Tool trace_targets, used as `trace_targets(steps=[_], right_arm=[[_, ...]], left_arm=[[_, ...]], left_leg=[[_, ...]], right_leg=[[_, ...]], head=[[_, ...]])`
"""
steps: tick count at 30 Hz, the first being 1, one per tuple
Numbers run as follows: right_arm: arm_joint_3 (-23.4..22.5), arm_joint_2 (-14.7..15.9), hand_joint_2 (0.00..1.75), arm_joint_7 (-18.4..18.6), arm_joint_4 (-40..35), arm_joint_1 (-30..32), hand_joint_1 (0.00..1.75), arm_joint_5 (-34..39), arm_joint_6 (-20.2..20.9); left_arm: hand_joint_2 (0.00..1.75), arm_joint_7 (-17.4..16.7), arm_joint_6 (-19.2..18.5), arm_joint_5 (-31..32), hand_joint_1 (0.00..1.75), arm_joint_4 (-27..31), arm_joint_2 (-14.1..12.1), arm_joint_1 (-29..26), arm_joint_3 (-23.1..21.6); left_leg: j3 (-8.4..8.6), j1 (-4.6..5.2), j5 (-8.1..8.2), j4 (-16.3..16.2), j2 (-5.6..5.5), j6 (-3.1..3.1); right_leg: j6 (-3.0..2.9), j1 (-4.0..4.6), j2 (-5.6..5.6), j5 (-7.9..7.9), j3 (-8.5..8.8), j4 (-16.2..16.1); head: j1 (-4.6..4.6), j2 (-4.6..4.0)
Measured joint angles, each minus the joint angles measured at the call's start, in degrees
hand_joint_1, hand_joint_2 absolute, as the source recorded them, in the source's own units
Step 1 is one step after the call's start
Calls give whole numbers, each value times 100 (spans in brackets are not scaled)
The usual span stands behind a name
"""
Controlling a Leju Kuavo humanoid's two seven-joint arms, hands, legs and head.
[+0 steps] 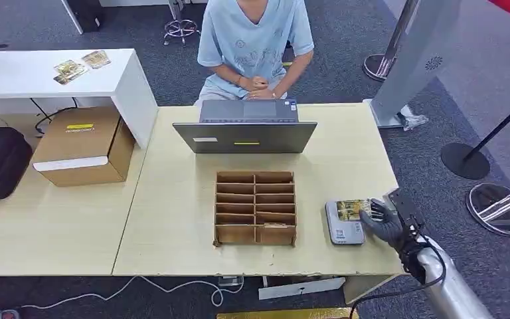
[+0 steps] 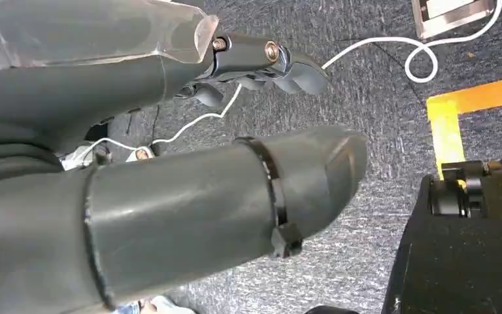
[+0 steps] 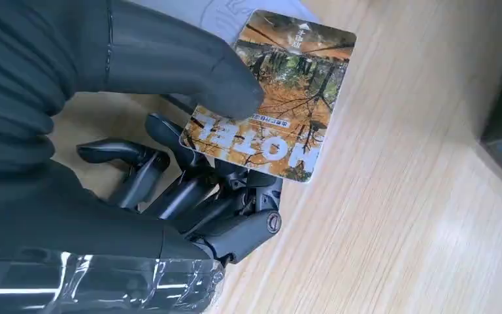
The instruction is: Pass the card to the sensor for recognition and then transmit it.
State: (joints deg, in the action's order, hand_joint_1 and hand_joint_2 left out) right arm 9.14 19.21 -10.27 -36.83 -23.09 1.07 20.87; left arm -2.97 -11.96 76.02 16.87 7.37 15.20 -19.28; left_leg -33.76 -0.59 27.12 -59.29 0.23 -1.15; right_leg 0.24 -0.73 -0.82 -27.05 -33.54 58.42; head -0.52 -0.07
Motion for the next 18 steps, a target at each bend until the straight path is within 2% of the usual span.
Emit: trace_targets(steps=[7, 18], right_arm=[[7, 28, 175, 35, -7, 54, 175, 81, -107], [77, 24, 175, 88, 9, -6, 175, 160, -63]], left_arm=[[0, -43, 41, -103, 0, 0, 0, -2, 57], [0, -111, 103, -216, 0, 0, -26, -11, 190]], left_leg=[[10, -1, 1, 0, 0, 2], [13, -1, 1, 0, 2, 3]], right_leg=[[4, 1, 0, -1, 19, -8], [13, 1, 3, 6, 24, -12]], head=[[-4, 0], [-2, 0]])
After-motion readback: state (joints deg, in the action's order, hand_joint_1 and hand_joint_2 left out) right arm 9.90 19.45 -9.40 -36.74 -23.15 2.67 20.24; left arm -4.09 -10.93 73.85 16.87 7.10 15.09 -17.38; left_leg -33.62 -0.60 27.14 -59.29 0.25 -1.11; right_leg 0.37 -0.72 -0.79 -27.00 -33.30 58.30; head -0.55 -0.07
